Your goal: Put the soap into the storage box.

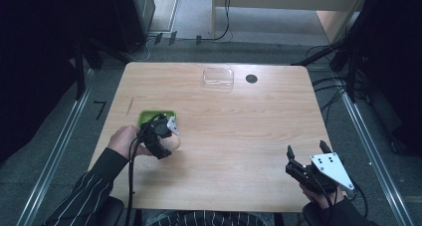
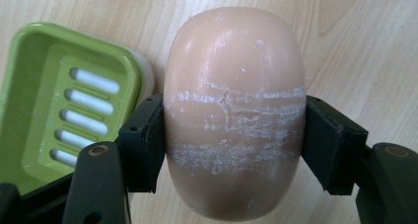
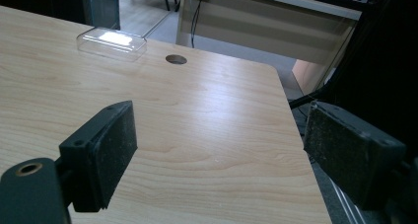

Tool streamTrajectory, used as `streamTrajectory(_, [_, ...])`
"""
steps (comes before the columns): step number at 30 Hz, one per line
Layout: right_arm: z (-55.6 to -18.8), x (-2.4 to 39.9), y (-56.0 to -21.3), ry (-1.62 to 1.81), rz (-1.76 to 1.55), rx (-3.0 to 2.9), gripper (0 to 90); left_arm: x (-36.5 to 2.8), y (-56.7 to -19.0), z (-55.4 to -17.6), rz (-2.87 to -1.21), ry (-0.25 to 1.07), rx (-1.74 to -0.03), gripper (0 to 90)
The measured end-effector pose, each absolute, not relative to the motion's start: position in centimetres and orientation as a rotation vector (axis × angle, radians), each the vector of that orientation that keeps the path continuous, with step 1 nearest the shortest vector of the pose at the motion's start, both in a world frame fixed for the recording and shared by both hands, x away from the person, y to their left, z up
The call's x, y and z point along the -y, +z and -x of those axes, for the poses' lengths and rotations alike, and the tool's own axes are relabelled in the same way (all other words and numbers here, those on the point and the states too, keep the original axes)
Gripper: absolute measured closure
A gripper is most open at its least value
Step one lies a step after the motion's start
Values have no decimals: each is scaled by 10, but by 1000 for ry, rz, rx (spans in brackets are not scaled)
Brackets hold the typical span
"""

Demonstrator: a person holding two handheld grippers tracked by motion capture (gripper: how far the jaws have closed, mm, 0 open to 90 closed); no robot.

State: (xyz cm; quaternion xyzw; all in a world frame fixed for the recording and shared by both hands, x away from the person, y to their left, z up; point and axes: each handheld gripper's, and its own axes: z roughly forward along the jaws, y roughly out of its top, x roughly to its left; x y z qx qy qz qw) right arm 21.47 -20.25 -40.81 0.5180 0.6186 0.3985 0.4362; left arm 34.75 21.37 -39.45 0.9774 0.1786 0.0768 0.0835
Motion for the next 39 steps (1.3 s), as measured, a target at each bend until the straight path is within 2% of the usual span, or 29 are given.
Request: streamTrajectory(39, [-215,202,-408,989,-1290,-1539,136,-230,-386,-383,-2919,260,-502,338])
